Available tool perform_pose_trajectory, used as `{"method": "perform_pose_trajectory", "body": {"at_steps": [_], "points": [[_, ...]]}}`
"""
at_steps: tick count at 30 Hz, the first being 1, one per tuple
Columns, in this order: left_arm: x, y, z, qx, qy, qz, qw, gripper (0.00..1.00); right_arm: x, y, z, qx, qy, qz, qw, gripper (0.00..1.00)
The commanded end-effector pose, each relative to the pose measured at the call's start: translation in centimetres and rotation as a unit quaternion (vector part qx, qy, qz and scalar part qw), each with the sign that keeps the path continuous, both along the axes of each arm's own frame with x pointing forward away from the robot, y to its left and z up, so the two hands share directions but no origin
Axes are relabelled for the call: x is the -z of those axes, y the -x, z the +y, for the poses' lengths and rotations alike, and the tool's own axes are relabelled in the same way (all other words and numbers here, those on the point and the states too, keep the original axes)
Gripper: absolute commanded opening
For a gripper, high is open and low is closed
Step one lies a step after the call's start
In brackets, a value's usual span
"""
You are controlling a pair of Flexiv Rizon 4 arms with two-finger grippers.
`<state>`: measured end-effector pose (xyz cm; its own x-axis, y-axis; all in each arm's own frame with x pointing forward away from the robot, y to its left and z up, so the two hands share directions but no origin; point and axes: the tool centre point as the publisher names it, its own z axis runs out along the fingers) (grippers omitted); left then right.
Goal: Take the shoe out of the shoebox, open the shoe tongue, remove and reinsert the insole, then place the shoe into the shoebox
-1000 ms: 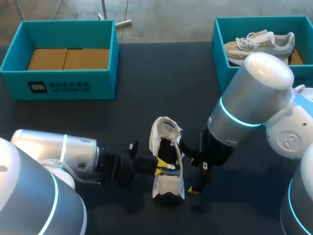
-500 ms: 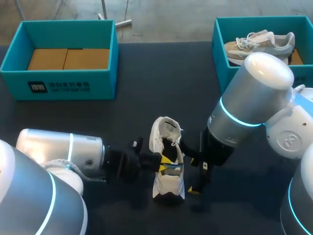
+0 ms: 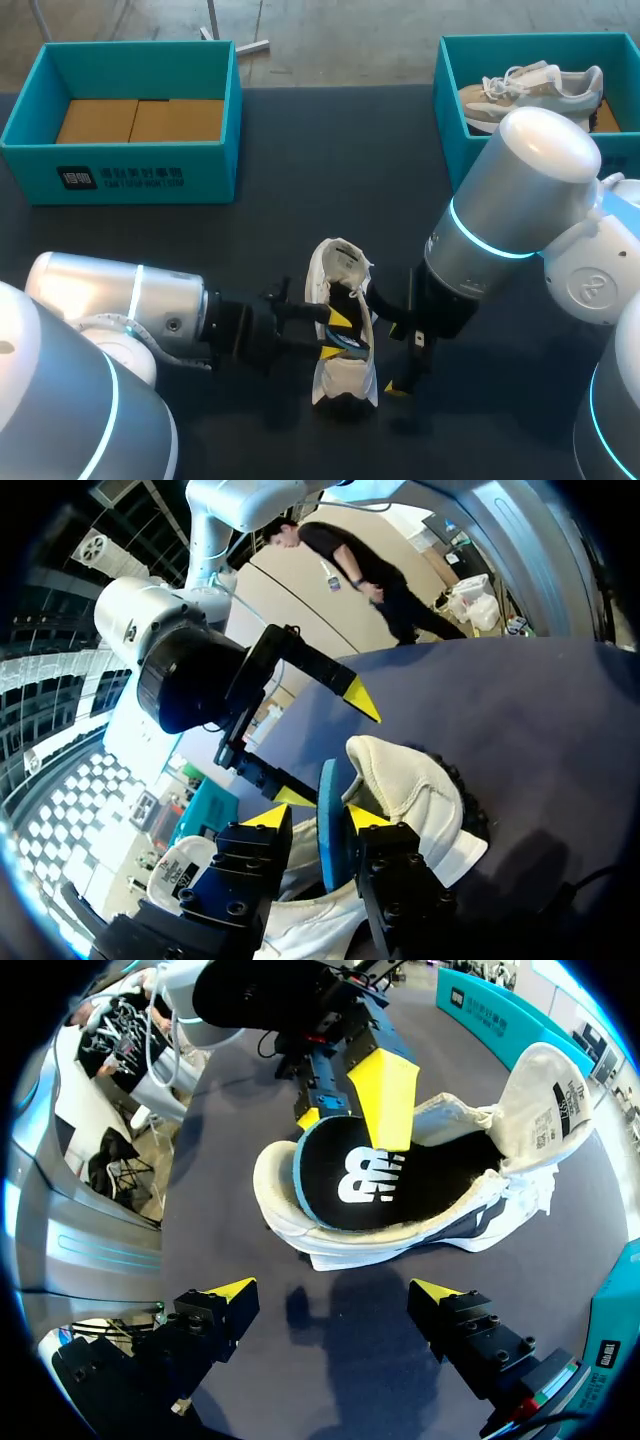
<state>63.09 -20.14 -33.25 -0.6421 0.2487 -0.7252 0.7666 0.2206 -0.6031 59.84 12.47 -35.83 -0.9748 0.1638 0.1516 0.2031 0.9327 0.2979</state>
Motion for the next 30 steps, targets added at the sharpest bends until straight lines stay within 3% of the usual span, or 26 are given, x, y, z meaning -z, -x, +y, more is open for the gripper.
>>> {"method": "perform_pose_trajectory", "body": {"at_steps": [1,5,6,20,28,30], "points": [[-0.5,0.5,0.4,0.005,-0.004,0.0,1.0,0.24,0.2,0.1,0.1,0.001,0.0,-0.001,1.0,1.0],[0.0,0.8,0.1,0.016,-0.024,0.007,1.0,0.11,0.2,0.1,0.1,0.001,0.0,-0.001,1.0,1.0],[0.1,0.7,0.0,0.017,-0.03,0.006,0.999,0.0,0.2,0.1,0.1,0.001,0.0,-0.001,1.0,1.0],[2.2,-1.1,-0.7,-0.009,-0.064,-0.009,0.998,0.0,0.2,0.1,0.1,0.001,0.0,-0.001,1.0,1.0],[2.6,-0.9,-0.7,-0.009,-0.077,-0.001,0.997,0.0,0.2,0.1,0.1,0.001,0.0,-0.001,1.0,1.0],[2.2,-0.6,-0.5,-0.008,-0.076,0.0,0.997,0.11,0.2,0.1,0.1,0.001,0.0,-0.001,1.0,1.0]]}}
